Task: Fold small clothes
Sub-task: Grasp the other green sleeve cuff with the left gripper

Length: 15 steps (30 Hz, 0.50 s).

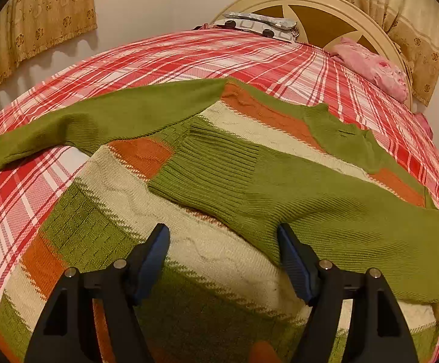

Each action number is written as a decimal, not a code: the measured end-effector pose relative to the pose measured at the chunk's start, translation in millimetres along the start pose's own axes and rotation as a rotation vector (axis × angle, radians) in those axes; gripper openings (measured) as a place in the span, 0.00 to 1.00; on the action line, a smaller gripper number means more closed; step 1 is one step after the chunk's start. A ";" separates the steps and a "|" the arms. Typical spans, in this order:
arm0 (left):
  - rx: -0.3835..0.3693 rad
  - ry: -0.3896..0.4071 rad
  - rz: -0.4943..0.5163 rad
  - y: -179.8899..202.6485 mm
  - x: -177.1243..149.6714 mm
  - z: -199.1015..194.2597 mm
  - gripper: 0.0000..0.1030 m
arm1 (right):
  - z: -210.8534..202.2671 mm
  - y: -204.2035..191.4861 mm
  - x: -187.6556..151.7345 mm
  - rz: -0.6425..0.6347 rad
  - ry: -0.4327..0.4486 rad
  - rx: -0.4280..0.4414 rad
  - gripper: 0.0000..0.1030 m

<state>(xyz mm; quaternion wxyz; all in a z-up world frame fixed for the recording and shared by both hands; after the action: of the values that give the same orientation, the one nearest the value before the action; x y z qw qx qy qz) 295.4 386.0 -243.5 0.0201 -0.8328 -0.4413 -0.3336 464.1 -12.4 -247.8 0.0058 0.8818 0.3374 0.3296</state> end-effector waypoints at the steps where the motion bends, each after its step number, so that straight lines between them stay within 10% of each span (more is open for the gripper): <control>1: -0.002 -0.006 -0.005 -0.7 -0.3 2.5 0.81 | 0.0 0.1 0.0 -0.001 0.000 -0.002 0.71; 4: -0.022 0.005 -0.005 2.1 1.0 3.2 0.78 | 0.0 -0.4 -0.3 -0.004 0.000 -0.007 0.71; 8: -0.042 0.019 -0.017 3.2 7.0 1.7 0.26 | 0.2 -1.1 -0.3 -0.007 0.000 -0.013 0.71; 15: -0.107 0.030 -0.017 9.2 12.1 -9.2 0.11 | 0.2 -1.4 -0.5 -0.006 0.001 -0.013 0.72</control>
<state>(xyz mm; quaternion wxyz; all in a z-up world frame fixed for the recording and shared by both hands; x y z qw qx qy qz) 302.1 386.1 -227.0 -0.0207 -0.8237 -0.4297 -0.3693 463.1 -11.6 -248.6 0.0124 0.8806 0.3377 0.3322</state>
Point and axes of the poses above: each gripper's, at about its wrist camera, not at the fingertips, and z roughly the way its jaws point, y to its right, x to its top, the point moved 7 cm from there along z, roughly the way its jaws point, and after that the axes turned 11 degrees about -z, right-handed, at the moved point
